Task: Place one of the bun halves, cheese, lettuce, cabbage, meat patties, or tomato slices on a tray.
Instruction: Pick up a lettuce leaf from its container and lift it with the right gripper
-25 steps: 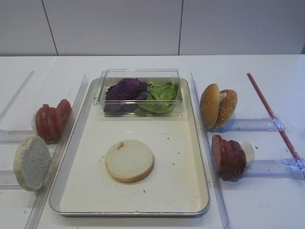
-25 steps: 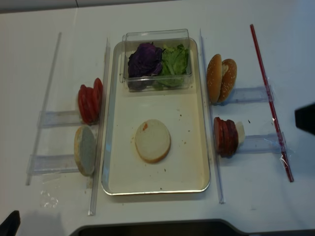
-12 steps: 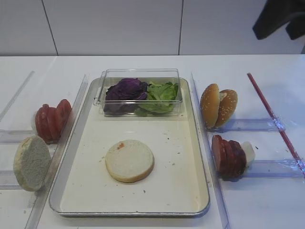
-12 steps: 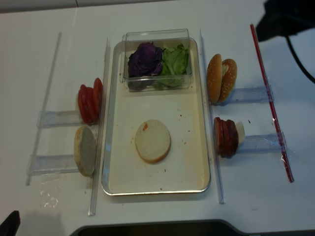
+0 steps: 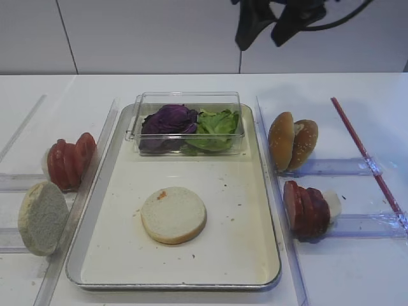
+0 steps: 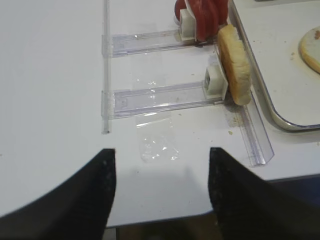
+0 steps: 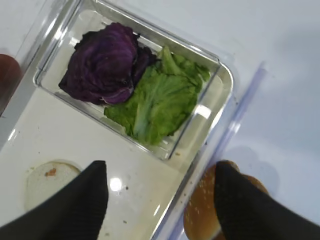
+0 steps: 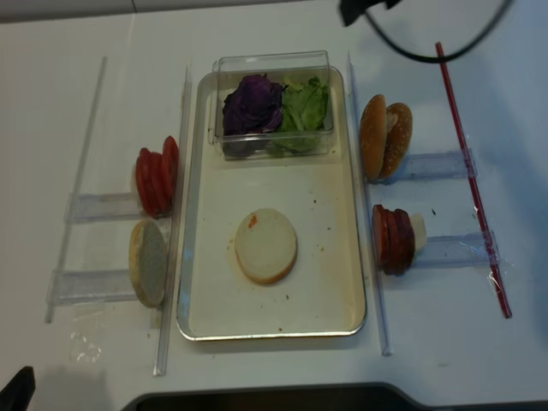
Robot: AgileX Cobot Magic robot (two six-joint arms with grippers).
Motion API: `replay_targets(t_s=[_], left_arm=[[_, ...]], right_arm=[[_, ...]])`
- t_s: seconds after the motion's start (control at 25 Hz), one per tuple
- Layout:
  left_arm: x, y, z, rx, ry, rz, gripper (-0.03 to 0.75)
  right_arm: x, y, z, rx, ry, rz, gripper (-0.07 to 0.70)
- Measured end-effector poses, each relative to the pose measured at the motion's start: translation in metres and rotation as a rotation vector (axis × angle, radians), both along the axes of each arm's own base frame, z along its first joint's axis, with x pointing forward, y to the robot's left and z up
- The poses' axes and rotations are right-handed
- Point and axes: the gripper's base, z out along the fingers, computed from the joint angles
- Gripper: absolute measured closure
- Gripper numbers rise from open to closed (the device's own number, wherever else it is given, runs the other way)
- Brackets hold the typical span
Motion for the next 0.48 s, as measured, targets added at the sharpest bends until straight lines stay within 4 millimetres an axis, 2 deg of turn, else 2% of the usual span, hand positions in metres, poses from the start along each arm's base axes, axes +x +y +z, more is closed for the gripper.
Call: replay_targets(t_s=[0.16, 0.28, 0.48], left_arm=[[0.0, 0.0, 0.0, 0.001, 0.0, 0.001, 0.299], [0.0, 0.0, 0.0, 0.001, 0.0, 0.001, 0.299], [0.0, 0.0, 0.0, 0.001, 0.0, 0.001, 0.299]], right_arm=[[0.022, 0.022, -0.019, -0.007, 0.015, 0.032, 0.137], [0.034, 0.03, -0.034, -0.009, 0.036, 0.036, 0.137], [0.041, 0.036, -0.05, 0.001, 0.075, 0.041, 0.137]])
